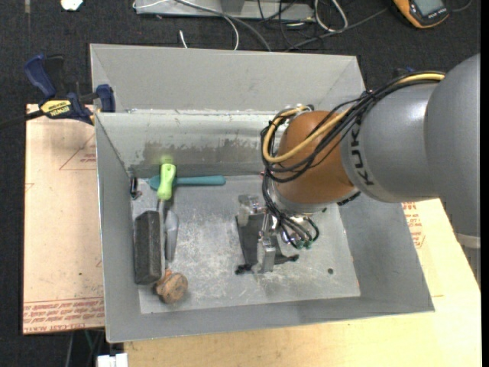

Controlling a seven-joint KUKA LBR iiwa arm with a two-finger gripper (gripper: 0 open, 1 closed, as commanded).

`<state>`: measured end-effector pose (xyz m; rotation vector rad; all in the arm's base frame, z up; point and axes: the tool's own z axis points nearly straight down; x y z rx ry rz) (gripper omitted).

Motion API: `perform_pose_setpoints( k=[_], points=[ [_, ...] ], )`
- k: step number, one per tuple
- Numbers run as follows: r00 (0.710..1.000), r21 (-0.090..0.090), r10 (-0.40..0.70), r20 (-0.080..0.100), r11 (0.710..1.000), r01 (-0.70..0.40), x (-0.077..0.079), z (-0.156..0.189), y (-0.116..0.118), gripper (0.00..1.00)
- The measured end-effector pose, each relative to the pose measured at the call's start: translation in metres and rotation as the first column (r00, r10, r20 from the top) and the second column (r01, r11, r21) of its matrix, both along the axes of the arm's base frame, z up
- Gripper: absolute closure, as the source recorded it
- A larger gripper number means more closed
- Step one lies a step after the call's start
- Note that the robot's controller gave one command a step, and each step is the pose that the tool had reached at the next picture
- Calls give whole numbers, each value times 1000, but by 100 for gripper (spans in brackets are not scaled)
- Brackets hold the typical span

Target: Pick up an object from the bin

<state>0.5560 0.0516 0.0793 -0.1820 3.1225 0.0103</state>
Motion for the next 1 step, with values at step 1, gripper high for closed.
perform_pose_setpoints(
  k=[1],
  points=[
    [996,-3,89,-13,996,-89,41,-5,-39,100]
  ],
)
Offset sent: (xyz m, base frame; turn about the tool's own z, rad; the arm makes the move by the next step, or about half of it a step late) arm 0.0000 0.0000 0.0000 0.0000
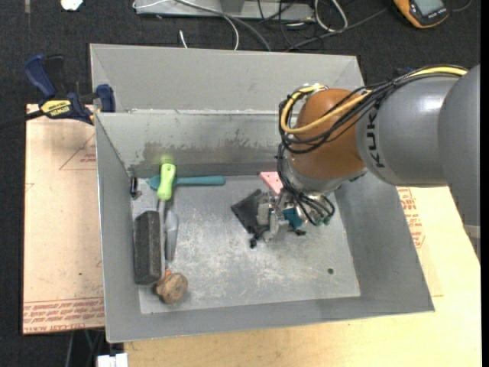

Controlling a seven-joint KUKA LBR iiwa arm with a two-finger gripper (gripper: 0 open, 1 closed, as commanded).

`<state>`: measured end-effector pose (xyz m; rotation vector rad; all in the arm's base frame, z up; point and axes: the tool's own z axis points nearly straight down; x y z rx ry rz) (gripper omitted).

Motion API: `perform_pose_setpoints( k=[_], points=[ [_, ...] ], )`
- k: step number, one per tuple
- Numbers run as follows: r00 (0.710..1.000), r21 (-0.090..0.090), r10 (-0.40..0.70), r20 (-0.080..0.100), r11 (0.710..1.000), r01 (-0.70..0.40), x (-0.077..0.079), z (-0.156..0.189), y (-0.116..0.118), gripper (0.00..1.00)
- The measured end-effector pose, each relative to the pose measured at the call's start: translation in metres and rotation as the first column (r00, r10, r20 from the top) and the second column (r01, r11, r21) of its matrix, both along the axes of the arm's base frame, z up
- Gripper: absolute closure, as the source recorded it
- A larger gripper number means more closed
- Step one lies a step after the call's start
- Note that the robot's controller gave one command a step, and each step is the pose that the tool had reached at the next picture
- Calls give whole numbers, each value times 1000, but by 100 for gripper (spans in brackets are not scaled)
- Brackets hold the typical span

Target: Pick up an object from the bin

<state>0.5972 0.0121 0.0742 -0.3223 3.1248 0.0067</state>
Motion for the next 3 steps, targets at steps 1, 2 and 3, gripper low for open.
perform_pose_setpoints(
  k=[1,2,3],
  points=[
    [1000,0,0,0,1000,0,0,0,0,100],
    [1000,1,15,-4,1000,-15,-10,70,11,100],
    [1000,1,20,-4,1000,-20,20,147,1,100]
  ],
)
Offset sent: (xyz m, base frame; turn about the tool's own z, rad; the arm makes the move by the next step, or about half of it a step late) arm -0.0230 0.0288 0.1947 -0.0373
